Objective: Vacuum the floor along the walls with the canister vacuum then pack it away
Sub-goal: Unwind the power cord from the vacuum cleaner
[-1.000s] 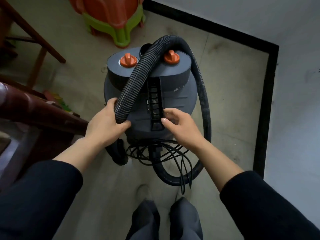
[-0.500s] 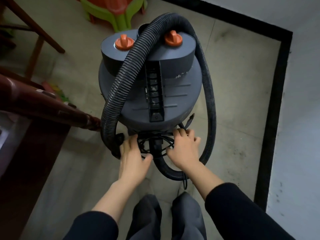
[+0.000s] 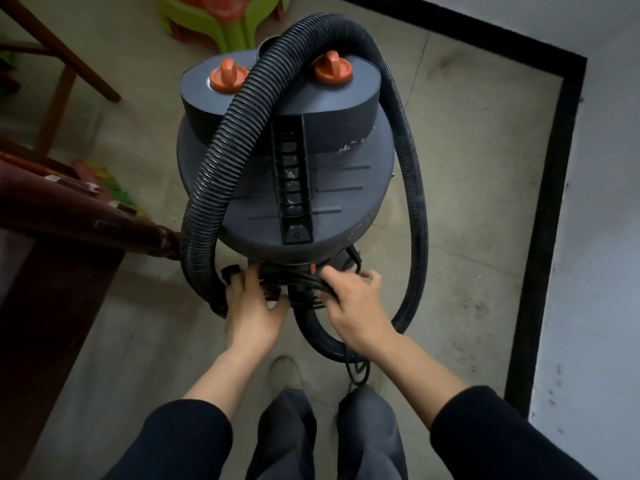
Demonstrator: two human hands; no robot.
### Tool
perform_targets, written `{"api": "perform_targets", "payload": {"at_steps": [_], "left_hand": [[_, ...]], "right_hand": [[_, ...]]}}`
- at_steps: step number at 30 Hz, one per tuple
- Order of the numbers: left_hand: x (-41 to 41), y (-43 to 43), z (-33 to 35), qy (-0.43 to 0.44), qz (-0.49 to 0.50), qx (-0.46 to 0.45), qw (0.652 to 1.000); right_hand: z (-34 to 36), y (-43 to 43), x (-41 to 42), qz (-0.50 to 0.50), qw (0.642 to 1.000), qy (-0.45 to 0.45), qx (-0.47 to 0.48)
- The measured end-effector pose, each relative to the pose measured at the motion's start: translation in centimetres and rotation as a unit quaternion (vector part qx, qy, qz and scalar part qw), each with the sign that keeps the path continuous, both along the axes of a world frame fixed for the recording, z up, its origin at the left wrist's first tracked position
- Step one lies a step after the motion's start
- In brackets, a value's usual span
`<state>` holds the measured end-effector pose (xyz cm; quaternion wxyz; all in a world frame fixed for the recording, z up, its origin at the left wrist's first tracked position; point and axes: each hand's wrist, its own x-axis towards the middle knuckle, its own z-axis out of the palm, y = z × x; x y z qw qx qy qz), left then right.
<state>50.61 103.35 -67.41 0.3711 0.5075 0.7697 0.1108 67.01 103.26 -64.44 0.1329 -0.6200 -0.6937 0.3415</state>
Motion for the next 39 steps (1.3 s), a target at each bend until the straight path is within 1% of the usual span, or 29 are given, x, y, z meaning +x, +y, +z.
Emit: {"api": "perform_targets", "payload": {"at_steps": [2, 4, 6, 7, 9, 11, 13, 16, 18, 20, 22, 24, 26, 29, 32, 36, 37, 39], "left_hand": [[-0.1, -0.6, 0.7, 0.024, 0.011, 0.006, 1.000], [-0.7, -1.7, 1.5, 0.021, -0.002, 0.046, 0.999], [-1.2, -3.1, 2.5, -0.005, -0.060, 0.091, 0.994], [-1.4, -3.8, 2.9, -0.020, -0.095, 0.094, 0.991], [-1.3, -5.1, 3.8, -0.047, -0.144, 0.062, 0.986], [-1.1, -5.9, 4.6, -0.058, -0.161, 0.022, 0.985], [-0.5, -6.2, 5.5, -0.070, -0.149, 0.004, 0.986], [0.9, -5.9, 7.5, -0.128, -0.125, -0.020, 0.984], [2.4, -5.4, 9.7, -0.167, -0.115, -0.018, 0.979], [4.0, -4.5, 12.3, -0.196, -0.109, -0.015, 0.974], [5.5, -3.3, 14.8, -0.229, -0.113, -0.036, 0.966], [6.5, -2.3, 17.2, -0.274, -0.127, -0.069, 0.951], [7.4, -1.7, 19.5, -0.318, -0.137, -0.092, 0.934], [9.7, -0.8, 22.4, -0.361, -0.129, -0.104, 0.918], [13.0, 0.9, 24.2, -0.373, -0.075, -0.097, 0.920], [16.2, 4.1, 25.7, -0.390, -0.008, -0.117, 0.913], [16.7, 4.9, 26.1, -0.392, 0.001, -0.124, 0.912], [17.8, 6.5, 26.8, -0.376, -0.003, -0.121, 0.919]], "right_hand": [[1.2, -0.8, 0.5, 0.070, 0.997, 0.046, -0.003], [2.1, -2.0, 1.0, 0.116, 0.991, 0.065, -0.020], [2.8, -3.7, 1.7, 0.121, 0.989, 0.076, -0.025], [3.0, -4.5, 2.1, 0.107, 0.991, 0.081, -0.021], [4.0, -5.5, 2.8, 0.059, 0.995, 0.078, -0.005], [5.1, -5.8, 3.7, 0.007, 0.997, 0.082, 0.004], [6.4, -6.1, 4.6, -0.044, 0.994, 0.096, 0.003], [8.8, -6.3, 6.1, -0.129, 0.984, 0.124, 0.015], [10.9, -6.2, 7.1, -0.199, 0.965, 0.168, 0.024], [13.5, -5.4, 8.3, -0.269, 0.939, 0.213, 0.035], [16.2, -4.2, 9.6, -0.324, 0.913, 0.240, 0.057], [18.7, -3.1, 11.1, -0.373, 0.885, 0.269, 0.074], [20.9, -2.1, 12.7, -0.399, 0.866, 0.290, 0.080], [23.7, -0.5, 14.8, -0.415, 0.854, 0.297, 0.096], [25.5, 1.5, 16.7, -0.428, 0.857, 0.267, 0.102], [25.5, 3.2, 19.1, -0.412, 0.883, 0.216, 0.066], [25.2, 3.3, 19.8, -0.403, 0.890, 0.204, 0.051], [24.5, 3.5, 20.9, -0.374, 0.908, 0.189, 0.020]]}}
